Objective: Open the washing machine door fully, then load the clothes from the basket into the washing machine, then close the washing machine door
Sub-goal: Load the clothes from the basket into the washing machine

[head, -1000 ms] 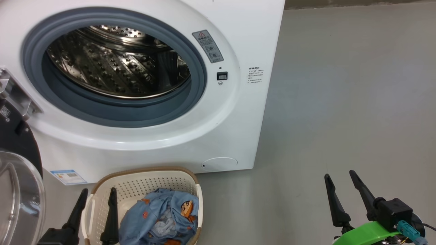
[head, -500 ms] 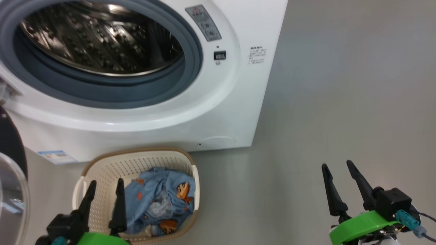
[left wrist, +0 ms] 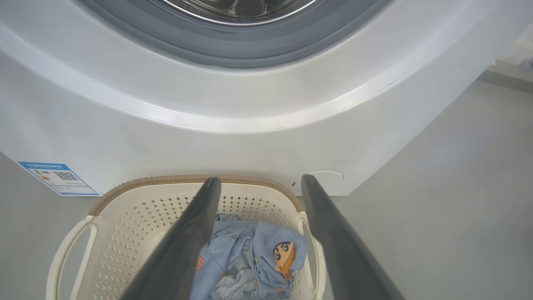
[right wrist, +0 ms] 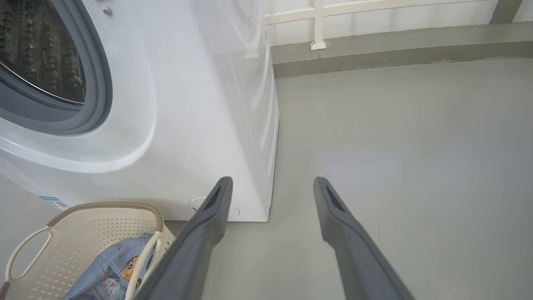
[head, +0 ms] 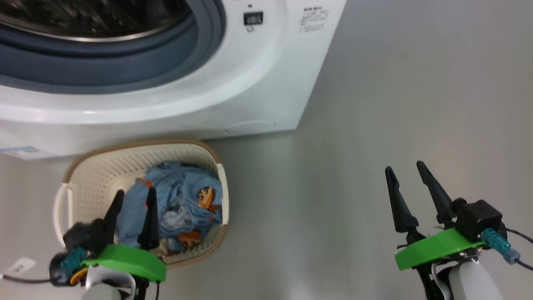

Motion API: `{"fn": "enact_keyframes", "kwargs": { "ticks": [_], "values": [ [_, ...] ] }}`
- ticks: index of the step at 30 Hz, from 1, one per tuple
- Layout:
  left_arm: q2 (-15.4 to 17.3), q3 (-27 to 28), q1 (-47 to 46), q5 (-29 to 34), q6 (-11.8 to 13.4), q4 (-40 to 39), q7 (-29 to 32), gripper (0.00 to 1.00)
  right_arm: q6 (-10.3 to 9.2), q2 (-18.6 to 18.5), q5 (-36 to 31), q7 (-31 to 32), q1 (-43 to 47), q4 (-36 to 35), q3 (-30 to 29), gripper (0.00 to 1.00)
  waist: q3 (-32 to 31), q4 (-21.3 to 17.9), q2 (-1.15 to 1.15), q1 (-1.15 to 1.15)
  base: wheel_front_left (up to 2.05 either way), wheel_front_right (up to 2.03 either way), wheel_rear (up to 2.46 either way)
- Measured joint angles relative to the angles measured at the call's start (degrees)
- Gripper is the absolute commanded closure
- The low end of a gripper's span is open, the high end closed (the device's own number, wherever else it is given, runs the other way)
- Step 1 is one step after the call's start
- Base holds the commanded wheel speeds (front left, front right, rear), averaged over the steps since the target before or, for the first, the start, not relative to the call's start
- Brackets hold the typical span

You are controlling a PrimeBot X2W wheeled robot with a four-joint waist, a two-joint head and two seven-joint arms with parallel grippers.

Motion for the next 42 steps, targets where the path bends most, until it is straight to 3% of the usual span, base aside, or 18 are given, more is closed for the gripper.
{"fn": "enact_keyframes", "kwargs": {
  "ticks": [13,31,42],
  "values": [
    [-0.07,4.01,-11.55,1.86,-2.02,10.99,0.0,0.0,0.0,-0.05,2.76,0.0,-5.25,-0.97,1.91,0.0,12.18,-3.96,0.0,0.0,0.0,0.0,0.0],
    [4.09,5.86,-22.47,2.55,-2.42,27.42,0.0,0.0,0.0,-0.07,7.28,-0.01,-8.95,-0.81,5.55,0.0,23.1,-11.13,0.0,-0.01,0.0,0.0,0.0],
    [6.88,7.14,-25.23,5.75,4.8,29.49,0.0,0.0,0.0,-0.04,7.83,-0.01,-9.93,-0.73,5.81,0.0,24.95,-12.93,0.0,-0.01,0.0,0.0,0.0]
  ]
}}
